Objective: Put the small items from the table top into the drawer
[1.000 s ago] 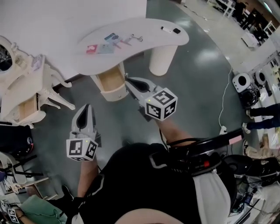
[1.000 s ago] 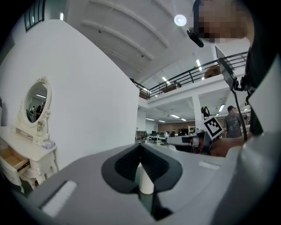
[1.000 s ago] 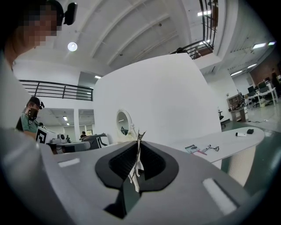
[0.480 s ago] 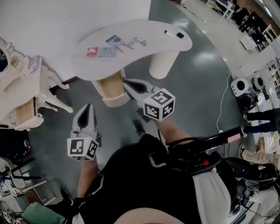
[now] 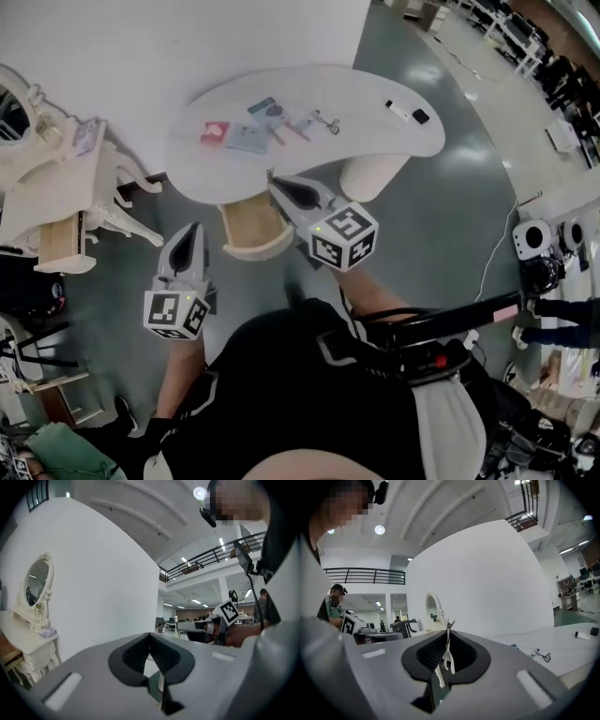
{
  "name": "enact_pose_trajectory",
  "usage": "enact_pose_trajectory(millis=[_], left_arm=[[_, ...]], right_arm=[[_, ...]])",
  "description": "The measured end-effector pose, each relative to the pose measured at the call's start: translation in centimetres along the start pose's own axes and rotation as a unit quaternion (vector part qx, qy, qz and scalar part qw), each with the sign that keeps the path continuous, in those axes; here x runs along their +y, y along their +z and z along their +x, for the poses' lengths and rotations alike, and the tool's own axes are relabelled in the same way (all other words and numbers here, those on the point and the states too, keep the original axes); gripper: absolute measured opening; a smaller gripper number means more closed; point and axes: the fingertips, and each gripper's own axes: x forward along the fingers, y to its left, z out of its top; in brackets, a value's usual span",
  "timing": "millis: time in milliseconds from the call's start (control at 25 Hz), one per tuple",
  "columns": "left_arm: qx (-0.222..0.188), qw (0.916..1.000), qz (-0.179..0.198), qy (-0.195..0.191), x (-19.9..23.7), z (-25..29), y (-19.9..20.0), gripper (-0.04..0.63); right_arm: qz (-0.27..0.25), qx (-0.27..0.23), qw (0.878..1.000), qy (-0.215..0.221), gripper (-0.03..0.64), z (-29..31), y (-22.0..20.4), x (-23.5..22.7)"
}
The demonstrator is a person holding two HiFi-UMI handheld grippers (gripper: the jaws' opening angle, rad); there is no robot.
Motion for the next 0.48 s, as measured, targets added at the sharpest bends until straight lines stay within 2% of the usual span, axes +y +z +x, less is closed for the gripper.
enact_pose_trajectory(millis=[200,480], left_arm=[[0.012,0.9997,-0.001,0.019,0.2,3.9,-0.8,0.000],[0.045,0.9977,-0.006,0.051,2.0,6.8,-4.3,0.000]], right_arm=[[-0.001,0.009,1.000,0.029,0.023,1.7,0.2,-3.8],[-0.018,0.062,0.995,0.077,0.023,5.3,-3.7,-6.6]])
